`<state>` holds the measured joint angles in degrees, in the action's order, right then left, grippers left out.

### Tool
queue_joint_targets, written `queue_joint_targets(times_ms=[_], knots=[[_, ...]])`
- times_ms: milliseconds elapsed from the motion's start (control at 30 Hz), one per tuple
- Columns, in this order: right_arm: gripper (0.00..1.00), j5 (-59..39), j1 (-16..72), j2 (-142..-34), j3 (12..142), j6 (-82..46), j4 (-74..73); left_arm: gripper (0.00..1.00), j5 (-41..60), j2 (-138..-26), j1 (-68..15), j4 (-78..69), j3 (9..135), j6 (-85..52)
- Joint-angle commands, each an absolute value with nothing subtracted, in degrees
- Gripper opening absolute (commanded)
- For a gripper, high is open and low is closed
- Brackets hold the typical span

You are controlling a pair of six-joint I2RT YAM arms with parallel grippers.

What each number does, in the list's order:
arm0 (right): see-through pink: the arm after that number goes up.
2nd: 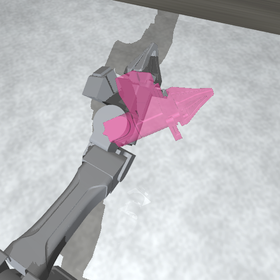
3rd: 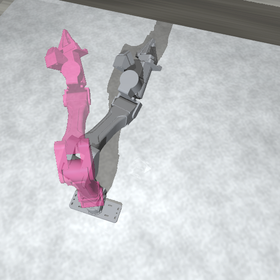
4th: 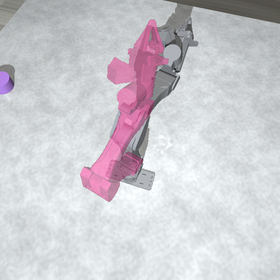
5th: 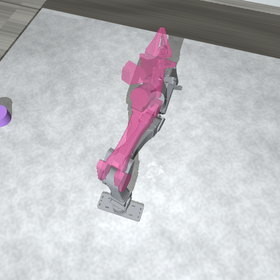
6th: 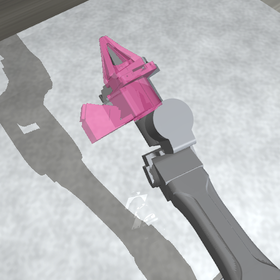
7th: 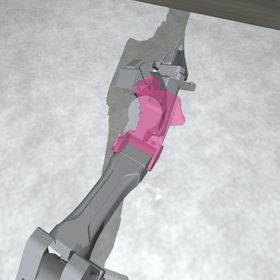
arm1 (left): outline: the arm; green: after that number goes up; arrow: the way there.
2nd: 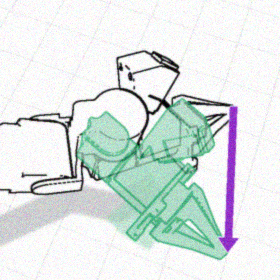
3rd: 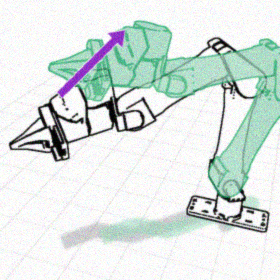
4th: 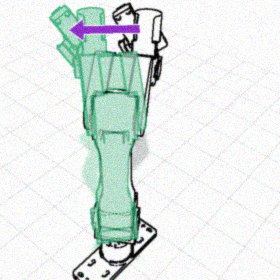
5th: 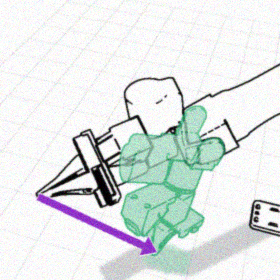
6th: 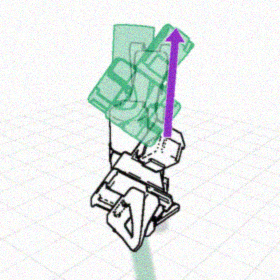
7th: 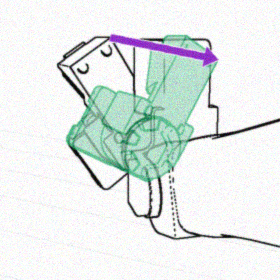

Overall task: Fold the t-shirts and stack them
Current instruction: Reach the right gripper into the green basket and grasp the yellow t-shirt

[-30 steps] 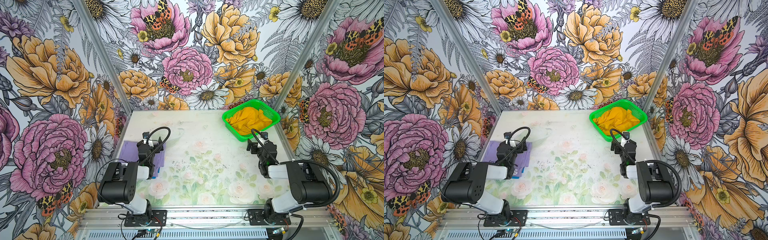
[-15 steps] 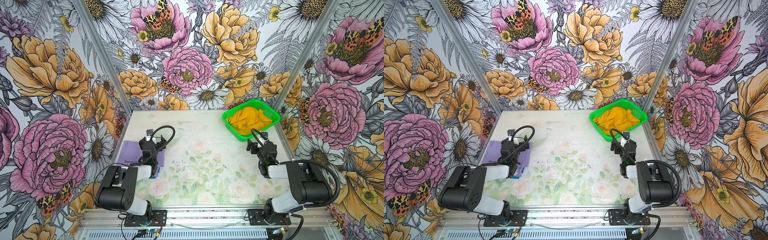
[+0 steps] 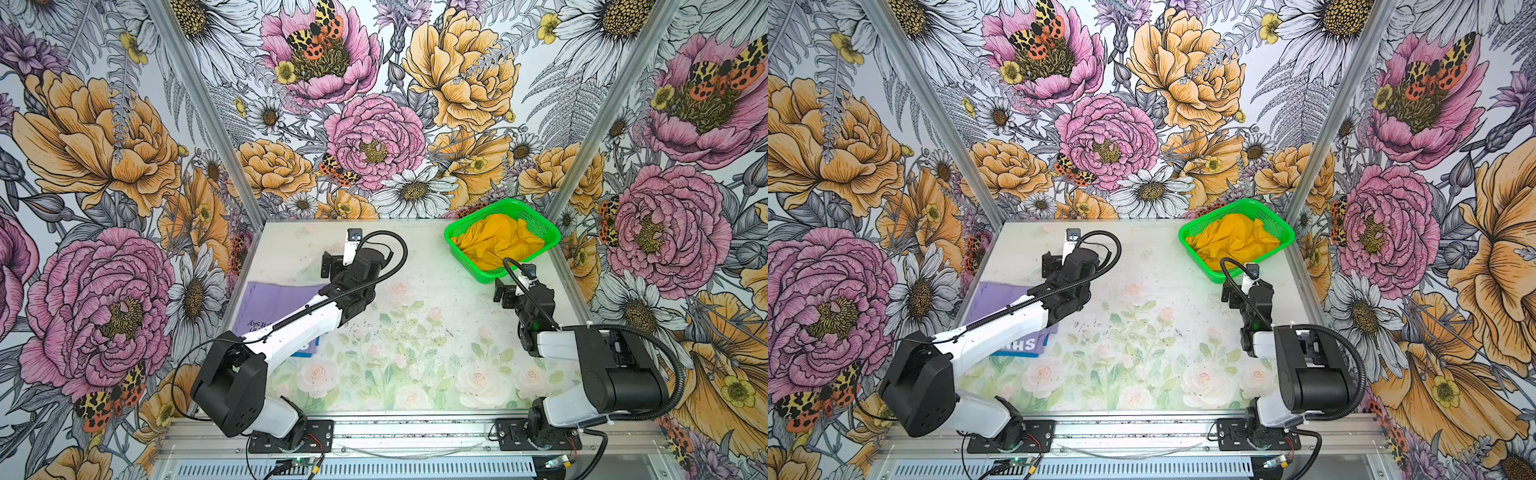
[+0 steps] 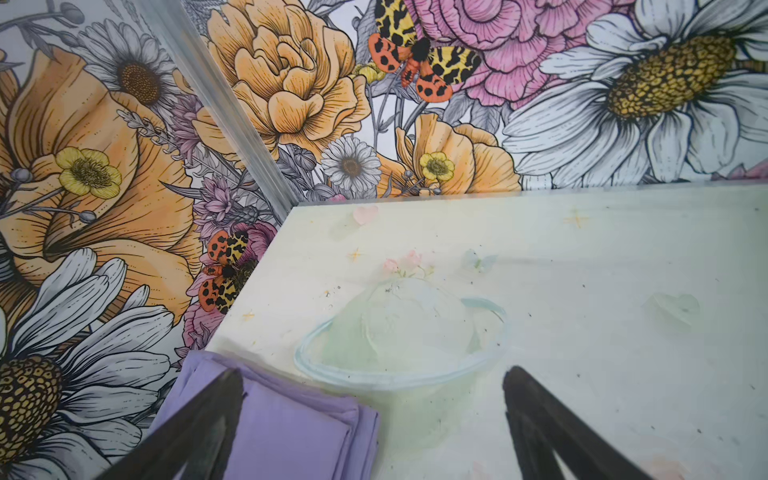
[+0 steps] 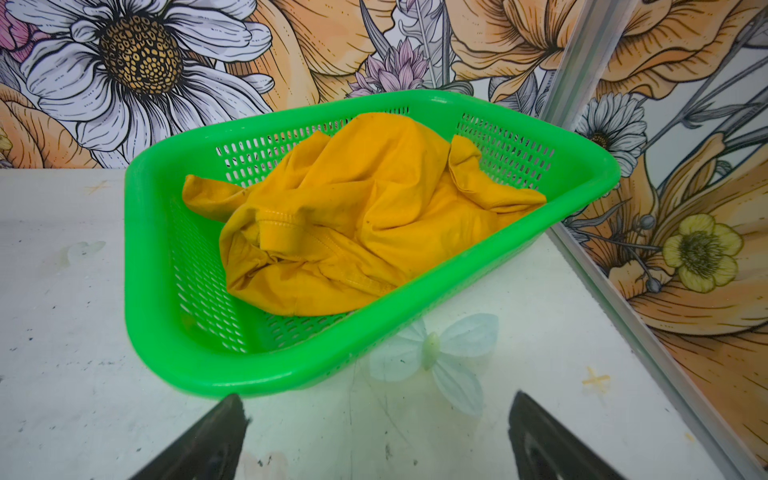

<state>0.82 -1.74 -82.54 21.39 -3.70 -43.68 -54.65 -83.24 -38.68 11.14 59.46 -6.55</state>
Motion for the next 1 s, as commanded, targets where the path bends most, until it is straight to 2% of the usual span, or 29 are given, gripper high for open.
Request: queue_joint_targets(times_ms=[0,100,200,367,533,667,833,900,967], knots=[[0.99,1.87,-2.01,-72.28,25.6,-4.87,-32.37,0.99,-49.62,-81.12,-42.17,25.14,60.93,-11.8],[0.99,2.68,-2.86,-65.8,32.79,-6.74,-18.24,0.99,-40.53,-79.76,-44.27,26.17,61.0,-13.57],[0.99,0.34,-4.53,-68.9,46.24,-9.14,-2.41,0.99,-33.89,-78.47,-46.3,26.16,60.1,-16.49],[0.96,-4.99,-5.4,-83.8,65.69,-12.18,13.7,0.99,-29.67,-75.9,-49.89,26.16,57.95,-20.54],[0.93,-10.72,-5.47,-103.29,85.74,-16.26,27.11,0.99,-26.44,-71.77,-51.82,26.12,54.57,-24.09],[0.95,-14.82,-4.59,-115.46,96.39,-19.48,31.13,0.99,-26.19,-68.03,-52.81,26.1,52.08,-25.6],[0.94,-15.38,-1.45,-126.07,106.17,-21.02,33.99,0.99,-27.17,-63.05,-52.84,26.08,49.18,-26.63],[0.88,-15.51,0.0,-129.43,110.2,-21.01,35.48,0.99,-28.07,-61.61,-52.85,25.98,48.47,-26.31],[0.63,-15.29,1.08,-131.39,113.72,-21.22,37.61,0.99,-28.88,-60.62,-52.82,26.0,48.03,-25.64]])
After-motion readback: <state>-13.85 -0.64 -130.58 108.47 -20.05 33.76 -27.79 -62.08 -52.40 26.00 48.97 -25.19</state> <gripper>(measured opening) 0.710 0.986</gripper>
